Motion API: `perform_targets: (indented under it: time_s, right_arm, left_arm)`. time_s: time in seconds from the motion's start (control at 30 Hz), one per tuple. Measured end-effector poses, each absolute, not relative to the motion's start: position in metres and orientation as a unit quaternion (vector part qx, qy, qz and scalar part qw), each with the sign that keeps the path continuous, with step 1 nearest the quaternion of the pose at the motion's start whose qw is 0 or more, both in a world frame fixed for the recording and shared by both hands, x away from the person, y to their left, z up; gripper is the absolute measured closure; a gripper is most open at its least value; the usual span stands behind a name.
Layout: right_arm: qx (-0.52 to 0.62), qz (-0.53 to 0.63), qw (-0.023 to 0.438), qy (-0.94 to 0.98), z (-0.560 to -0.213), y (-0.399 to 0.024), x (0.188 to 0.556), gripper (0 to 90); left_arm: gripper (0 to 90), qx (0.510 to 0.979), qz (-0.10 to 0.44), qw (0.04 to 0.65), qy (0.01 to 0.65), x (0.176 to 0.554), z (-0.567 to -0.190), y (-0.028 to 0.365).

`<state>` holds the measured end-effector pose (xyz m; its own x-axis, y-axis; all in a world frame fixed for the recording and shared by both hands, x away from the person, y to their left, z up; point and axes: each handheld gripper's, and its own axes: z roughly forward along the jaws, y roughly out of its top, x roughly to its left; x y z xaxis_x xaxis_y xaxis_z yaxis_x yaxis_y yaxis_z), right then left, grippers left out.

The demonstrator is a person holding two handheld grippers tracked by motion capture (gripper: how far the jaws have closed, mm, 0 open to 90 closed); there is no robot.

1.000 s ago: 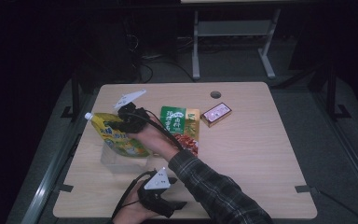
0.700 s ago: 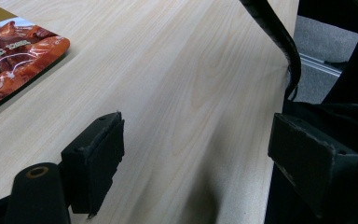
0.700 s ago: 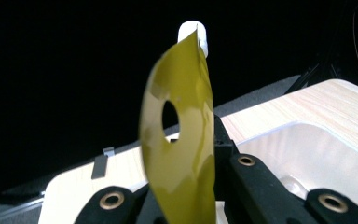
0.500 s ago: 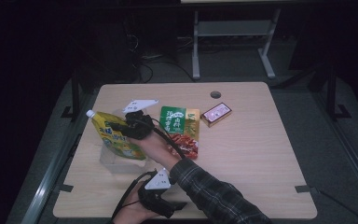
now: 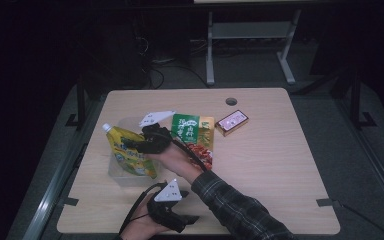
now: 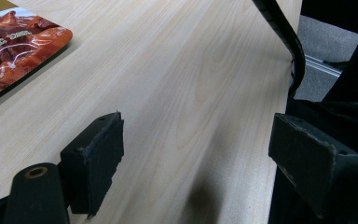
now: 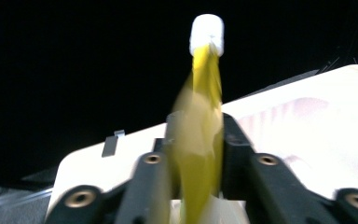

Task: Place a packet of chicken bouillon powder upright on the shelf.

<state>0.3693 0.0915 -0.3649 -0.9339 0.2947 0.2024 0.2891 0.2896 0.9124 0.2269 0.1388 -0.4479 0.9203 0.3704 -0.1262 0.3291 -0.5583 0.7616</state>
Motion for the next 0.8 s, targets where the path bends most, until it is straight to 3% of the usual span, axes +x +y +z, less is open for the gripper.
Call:
perform_targets:
  time_s: [0.17,0.37,0.8]
  right_arm:
    - [0.166,0.555,0.011,0.815,-0.36,0.08,0.366,54.0]
    - [0.166,0.54,0.016,0.825,-0.355,0.056,0.363,41.5]
    - [0.213,0.519,0.046,0.826,-0.356,-0.028,0.358,35.9]
  left_arm:
    - [17.4,0.882,0.024,0.426,0.201,0.227,-0.448,0.139]
    - [17.4,0.885,0.029,0.422,0.195,0.229,-0.447,0.141]
    - [17.4,0.883,0.029,0.424,0.201,0.233,-0.447,0.14]
